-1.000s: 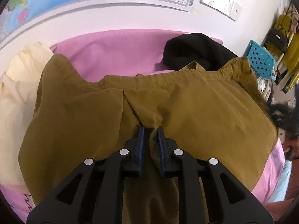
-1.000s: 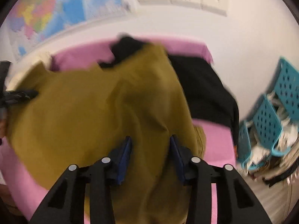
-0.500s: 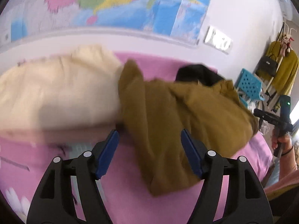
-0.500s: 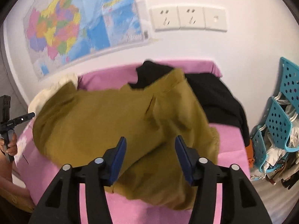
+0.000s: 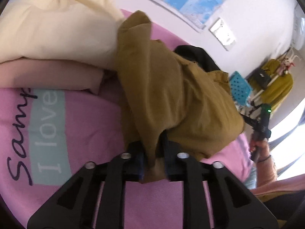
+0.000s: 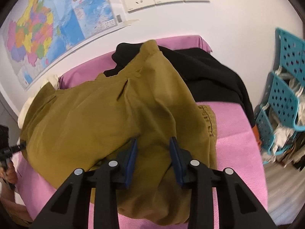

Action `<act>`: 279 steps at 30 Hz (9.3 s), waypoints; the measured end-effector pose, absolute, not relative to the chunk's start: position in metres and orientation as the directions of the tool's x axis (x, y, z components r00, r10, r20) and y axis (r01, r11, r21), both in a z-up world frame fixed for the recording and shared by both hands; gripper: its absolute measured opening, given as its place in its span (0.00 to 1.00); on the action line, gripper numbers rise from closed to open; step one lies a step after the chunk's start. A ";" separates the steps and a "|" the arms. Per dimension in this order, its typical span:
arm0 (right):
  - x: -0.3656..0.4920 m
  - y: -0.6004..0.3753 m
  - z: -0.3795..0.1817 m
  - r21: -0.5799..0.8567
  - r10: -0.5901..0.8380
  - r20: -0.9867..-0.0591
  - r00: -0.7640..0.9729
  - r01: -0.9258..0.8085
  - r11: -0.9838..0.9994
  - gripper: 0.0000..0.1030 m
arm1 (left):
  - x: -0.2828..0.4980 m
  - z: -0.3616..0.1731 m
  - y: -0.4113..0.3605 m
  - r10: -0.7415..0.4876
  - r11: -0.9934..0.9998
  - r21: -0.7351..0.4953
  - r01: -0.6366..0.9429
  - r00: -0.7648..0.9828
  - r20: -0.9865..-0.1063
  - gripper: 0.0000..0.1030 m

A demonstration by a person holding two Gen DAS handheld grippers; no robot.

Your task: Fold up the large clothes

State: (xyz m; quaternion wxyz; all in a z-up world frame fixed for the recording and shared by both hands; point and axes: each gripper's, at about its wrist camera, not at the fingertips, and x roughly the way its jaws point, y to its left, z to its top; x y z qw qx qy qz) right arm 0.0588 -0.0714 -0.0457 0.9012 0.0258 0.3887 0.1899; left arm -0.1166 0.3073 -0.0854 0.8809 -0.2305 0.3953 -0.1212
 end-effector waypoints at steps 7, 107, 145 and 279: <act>0.032 -0.091 -0.021 0.390 0.490 -0.633 0.599 -0.301 0.870 0.65 | -0.146 -0.065 0.307 -0.282 0.904 -0.426 -0.038 0.697 -0.659 0.55; 0.025 -0.066 -0.026 0.048 0.209 -0.709 0.673 -0.251 0.967 0.22 | -0.128 -0.046 0.286 -0.153 0.948 -0.311 -0.071 0.754 -0.638 0.66; 0.133 0.027 -0.039 0.106 0.324 -0.794 0.514 -0.409 0.906 0.31 | -0.022 -0.041 0.269 -0.029 0.991 -0.109 -0.076 0.677 -0.735 0.25; 0.076 0.194 0.148 0.500 0.897 -0.145 0.417 -0.751 0.430 0.25 | -0.156 0.125 0.427 -0.077 0.855 -0.509 -0.100 0.946 -0.314 0.27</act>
